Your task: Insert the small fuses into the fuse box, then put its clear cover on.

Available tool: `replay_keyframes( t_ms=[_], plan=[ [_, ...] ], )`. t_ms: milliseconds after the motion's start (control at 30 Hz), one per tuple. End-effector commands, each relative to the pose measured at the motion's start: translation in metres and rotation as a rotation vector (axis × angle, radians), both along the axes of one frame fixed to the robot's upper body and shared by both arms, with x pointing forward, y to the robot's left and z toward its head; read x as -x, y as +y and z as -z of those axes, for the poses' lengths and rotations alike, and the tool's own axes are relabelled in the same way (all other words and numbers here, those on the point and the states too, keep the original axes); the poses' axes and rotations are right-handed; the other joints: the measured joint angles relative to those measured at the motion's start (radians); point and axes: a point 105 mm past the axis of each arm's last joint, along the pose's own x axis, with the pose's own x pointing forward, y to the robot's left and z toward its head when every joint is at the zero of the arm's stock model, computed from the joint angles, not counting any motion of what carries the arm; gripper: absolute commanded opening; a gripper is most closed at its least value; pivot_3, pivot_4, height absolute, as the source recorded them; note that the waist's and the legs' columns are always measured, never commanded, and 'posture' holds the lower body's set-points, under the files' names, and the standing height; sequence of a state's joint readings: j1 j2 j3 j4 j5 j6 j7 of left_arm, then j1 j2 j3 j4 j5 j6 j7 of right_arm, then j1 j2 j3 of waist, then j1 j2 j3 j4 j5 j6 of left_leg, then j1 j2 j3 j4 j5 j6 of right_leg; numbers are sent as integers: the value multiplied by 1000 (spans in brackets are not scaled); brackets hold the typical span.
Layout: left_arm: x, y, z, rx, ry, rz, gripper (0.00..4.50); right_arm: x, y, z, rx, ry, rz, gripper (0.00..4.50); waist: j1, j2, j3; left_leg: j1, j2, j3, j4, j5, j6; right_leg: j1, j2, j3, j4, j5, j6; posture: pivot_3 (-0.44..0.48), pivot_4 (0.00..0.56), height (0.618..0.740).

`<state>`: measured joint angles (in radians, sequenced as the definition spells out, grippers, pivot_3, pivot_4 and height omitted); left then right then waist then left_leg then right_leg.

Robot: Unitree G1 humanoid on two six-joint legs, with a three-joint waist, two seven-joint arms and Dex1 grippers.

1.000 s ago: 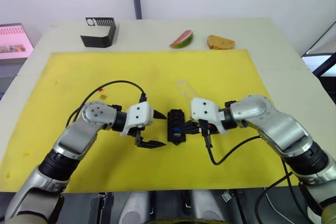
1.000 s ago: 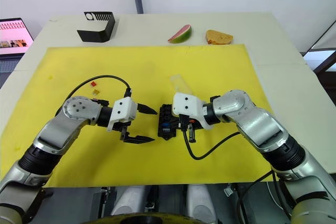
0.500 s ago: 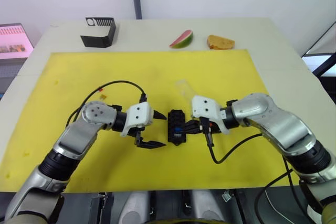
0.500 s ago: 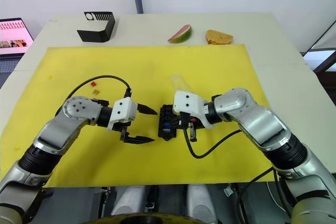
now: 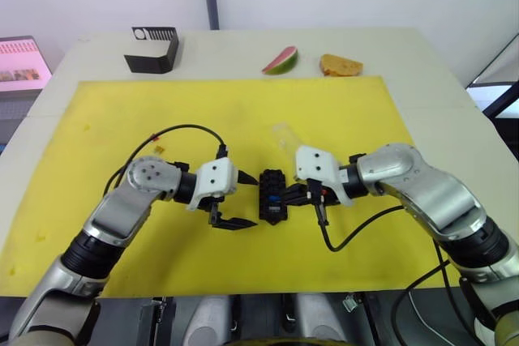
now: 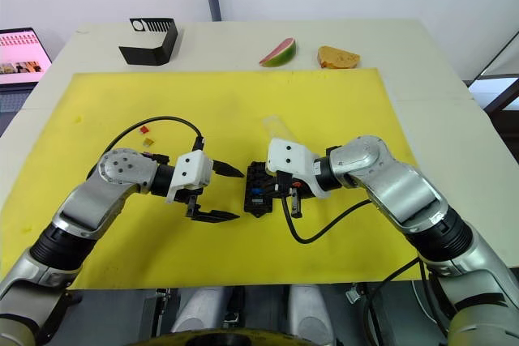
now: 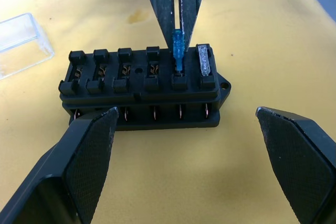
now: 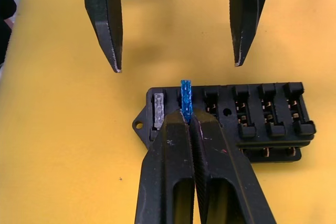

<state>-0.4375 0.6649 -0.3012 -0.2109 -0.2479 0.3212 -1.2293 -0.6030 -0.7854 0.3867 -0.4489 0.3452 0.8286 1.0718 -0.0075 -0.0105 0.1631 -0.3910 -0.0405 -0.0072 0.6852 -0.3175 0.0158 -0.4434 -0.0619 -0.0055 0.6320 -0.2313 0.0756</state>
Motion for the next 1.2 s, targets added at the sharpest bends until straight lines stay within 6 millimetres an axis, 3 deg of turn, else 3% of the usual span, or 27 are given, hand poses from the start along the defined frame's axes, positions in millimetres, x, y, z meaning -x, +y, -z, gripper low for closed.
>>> replay_keyframes(
  t_ms=[33,567,900,1200],
  plan=[
    [2,-4,-6,3,-38,23,4446,1,2,-7,-2,-37,-22,0,0,0,0,0,0,0,0,0,0,0,0,0,0,0,0,0,150,740],
    [1,-4,-6,7,-38,14,4446,-1,1,-1,30,-40,-26,0,0,0,0,0,0,0,0,0,-1,0,0,0,0,0,0,0,150,740],
    [1,-3,-6,3,-39,18,4446,1,3,-12,4,-34,-30,0,0,0,0,0,0,0,0,1,-1,0,0,0,0,0,0,0,150,740],
    [2,-6,-6,6,-38,27,4446,2,3,-8,11,-32,-23,0,0,0,0,0,0,0,0,0,-1,0,0,0,0,0,0,0,150,740]
  ],
)
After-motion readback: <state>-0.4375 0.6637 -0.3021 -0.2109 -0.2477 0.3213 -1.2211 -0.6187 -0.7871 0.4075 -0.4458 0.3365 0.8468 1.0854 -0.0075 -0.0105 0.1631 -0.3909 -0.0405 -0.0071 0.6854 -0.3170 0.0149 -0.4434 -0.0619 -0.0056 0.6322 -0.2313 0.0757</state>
